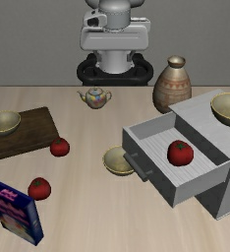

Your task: Pick the tomato in the top layer of the drawer and place it on the porcelain bowl at the top of the cabinet

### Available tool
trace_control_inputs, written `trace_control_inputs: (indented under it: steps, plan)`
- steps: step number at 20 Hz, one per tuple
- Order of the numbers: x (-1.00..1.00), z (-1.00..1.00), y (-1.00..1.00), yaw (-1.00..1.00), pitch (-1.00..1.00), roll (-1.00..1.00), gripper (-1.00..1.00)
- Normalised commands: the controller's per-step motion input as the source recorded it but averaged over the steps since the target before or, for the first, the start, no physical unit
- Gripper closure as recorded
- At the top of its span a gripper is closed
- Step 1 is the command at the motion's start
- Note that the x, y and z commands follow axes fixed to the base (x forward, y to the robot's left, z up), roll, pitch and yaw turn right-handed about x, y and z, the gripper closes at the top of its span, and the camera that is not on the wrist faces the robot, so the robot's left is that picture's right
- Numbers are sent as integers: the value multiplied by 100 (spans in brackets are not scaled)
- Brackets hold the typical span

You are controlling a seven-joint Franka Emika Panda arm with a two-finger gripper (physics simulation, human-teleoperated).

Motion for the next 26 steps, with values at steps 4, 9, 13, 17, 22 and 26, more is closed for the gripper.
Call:
trace_control_inputs:
  steps: [4, 9, 13, 17, 22, 26]
  plan:
    - [100, 0, 0, 0, 0, 0, -100]
    - [100, 0, 0, 0, 0, 0, -100]
    - [100, 0, 0, 0, 0, 0, -100]
    - [100, 0, 0, 0, 0, 0, -100]
    - [60, 0, 40, 0, 0, 0, -100]
    - [0, 0, 100, 0, 0, 0, -100]
